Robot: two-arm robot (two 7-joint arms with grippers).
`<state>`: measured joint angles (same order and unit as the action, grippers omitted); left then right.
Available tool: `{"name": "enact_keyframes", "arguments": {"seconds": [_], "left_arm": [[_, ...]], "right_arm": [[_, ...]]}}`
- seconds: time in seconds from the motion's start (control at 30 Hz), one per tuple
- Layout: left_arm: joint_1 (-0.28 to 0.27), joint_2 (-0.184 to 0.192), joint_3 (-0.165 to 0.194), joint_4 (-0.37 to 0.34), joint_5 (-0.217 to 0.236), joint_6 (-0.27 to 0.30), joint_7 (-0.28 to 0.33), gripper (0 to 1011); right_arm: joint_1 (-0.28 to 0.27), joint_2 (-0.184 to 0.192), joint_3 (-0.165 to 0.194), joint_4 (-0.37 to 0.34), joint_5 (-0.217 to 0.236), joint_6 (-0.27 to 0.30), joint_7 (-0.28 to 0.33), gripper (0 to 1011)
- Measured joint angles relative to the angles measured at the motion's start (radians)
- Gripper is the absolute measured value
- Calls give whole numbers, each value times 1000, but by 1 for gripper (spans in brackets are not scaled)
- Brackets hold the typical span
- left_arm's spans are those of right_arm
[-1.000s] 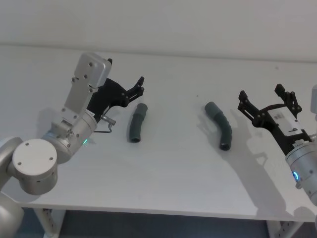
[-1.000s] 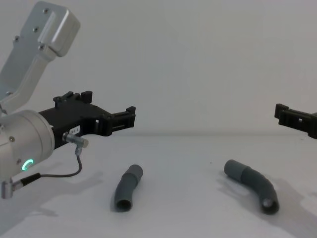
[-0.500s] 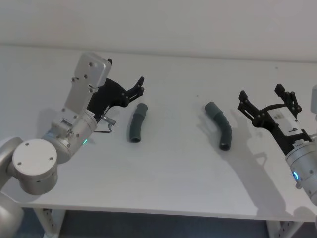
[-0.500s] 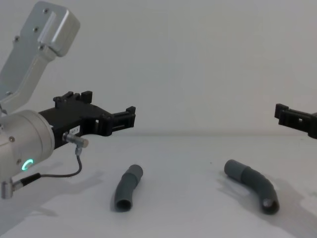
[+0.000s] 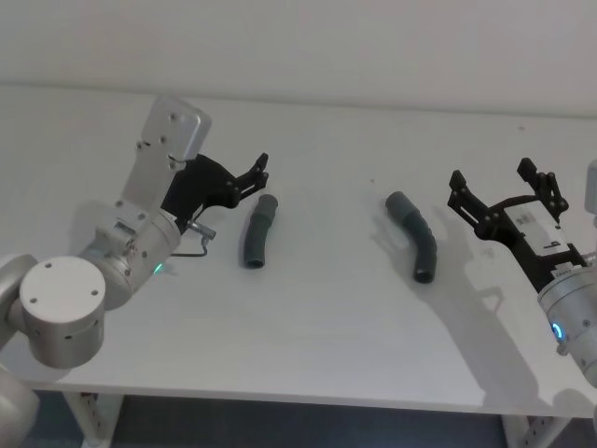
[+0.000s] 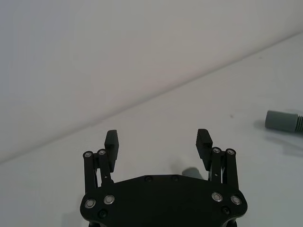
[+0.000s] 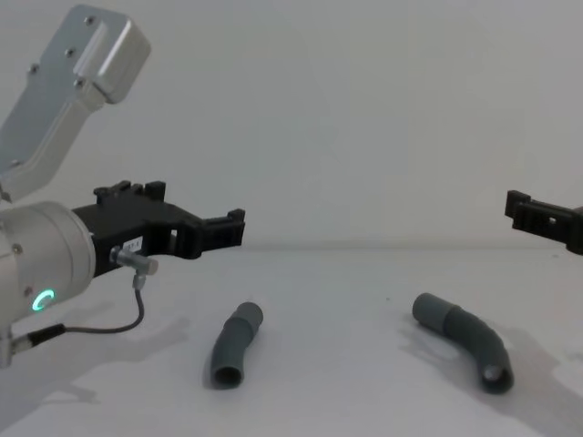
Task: Use both hands to pick up one end of the pipe from the table, align the ends, and insert them.
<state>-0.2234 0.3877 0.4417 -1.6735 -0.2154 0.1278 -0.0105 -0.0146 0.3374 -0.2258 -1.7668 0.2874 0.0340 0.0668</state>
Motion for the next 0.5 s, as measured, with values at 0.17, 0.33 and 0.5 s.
{"name": "enact_keyframes", "arguments": {"seconds": [0.17,0.33,0.5], "left_arm": [[7,7,-7,-36,-13,90,-1,1001],[7,15,-10,-64,-21,184,-1,1001],[-4,21,-7,-90,-24,293,-5,1002]], "right_arm": [[0,0,0,0,0,0,0,1001],[0,0,0,0,0,0,0,1001],[0,0,0,0,0,0,0,1002]]}}
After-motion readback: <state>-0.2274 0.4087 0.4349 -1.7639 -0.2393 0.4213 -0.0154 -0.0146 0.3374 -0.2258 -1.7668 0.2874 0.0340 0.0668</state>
